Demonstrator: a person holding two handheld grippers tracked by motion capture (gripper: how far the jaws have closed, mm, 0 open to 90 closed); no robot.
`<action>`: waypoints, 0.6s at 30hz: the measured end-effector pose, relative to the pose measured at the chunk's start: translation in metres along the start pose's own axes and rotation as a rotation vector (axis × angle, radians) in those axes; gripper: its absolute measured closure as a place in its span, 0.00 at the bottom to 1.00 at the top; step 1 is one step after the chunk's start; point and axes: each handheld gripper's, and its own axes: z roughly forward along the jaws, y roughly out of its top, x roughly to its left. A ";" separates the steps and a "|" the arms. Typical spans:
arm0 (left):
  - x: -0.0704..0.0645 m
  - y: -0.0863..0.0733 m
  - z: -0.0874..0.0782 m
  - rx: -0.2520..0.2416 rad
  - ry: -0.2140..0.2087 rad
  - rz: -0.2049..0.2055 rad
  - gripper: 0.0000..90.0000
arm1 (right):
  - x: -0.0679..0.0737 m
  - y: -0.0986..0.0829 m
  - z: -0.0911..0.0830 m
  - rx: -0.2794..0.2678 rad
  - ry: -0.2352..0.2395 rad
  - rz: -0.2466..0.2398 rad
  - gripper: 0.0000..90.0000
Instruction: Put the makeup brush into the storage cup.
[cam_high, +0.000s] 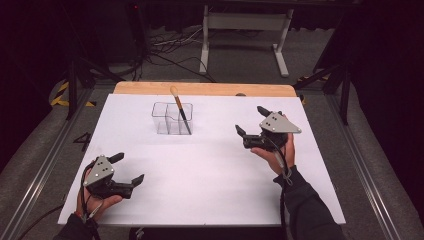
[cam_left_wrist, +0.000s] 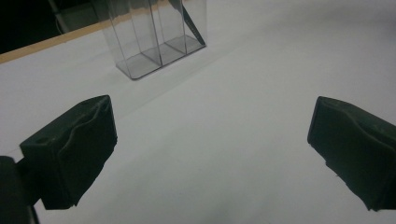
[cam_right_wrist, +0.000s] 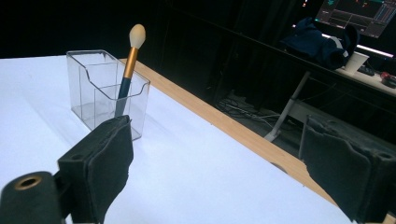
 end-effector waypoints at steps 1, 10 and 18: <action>0.000 0.000 0.000 0.000 0.000 0.000 0.02 | 0.000 -0.001 -0.001 0.002 0.004 -0.002 0.12; 0.000 0.000 0.000 -0.004 0.002 0.002 0.02 | -0.002 -0.011 -0.009 0.017 0.001 0.002 0.12; 0.000 0.000 -0.001 -0.005 0.002 0.004 0.02 | -0.003 -0.019 -0.014 0.036 0.001 0.003 0.11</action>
